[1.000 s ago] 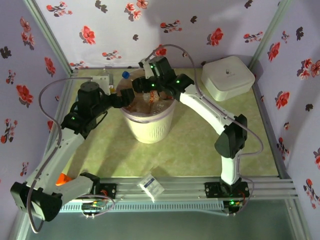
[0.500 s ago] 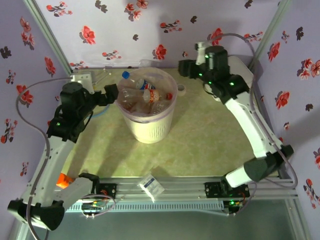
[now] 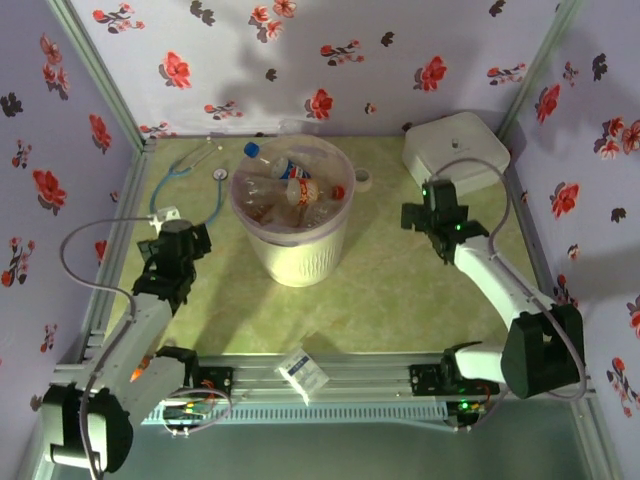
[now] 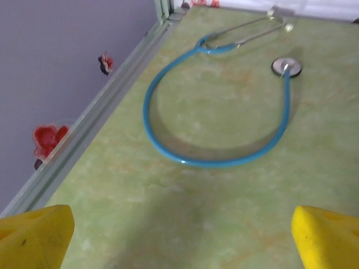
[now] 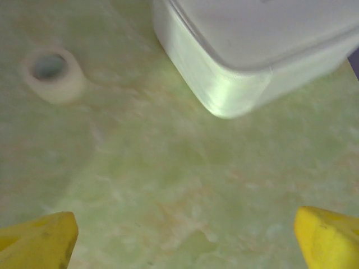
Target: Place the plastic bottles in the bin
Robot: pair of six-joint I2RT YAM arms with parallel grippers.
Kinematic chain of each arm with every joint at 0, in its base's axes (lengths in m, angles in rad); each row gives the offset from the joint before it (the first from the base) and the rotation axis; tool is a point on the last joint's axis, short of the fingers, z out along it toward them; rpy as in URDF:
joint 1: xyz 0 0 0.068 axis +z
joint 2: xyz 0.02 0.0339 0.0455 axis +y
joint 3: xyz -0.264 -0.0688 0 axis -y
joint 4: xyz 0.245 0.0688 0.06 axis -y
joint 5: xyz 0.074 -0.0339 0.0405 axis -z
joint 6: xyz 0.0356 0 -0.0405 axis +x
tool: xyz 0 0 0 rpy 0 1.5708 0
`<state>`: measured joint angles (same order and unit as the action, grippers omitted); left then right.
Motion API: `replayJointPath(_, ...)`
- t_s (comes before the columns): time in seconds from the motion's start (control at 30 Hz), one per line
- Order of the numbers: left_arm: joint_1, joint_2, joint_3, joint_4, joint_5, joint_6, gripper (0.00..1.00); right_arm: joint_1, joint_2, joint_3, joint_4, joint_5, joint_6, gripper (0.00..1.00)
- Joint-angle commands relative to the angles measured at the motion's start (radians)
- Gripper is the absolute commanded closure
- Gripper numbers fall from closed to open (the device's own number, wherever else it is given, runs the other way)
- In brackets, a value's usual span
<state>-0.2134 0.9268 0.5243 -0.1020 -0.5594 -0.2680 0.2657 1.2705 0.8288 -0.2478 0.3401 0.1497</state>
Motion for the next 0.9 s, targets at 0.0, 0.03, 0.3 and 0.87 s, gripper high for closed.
replayJointPath(0.0,0.009,0.055,-0.060,0.266,-0.047,0.043,0.00,-0.016,-0.025,-0.148,0.326,0.151,-0.059,0.01)
replayJointPath(0.03,0.011,0.083,-0.079,0.314,-0.034,0.053,0.00,-0.021,-0.015,-0.178,0.369,0.165,-0.055,0.01)
replayJointPath(0.3,0.020,0.221,-0.129,0.577,0.040,0.163,0.00,-0.052,0.172,-0.300,0.706,0.195,-0.027,0.01)
replayJointPath(0.87,0.056,0.382,-0.172,0.812,0.187,0.194,0.00,-0.119,0.150,-0.330,0.749,0.094,0.002,0.01)
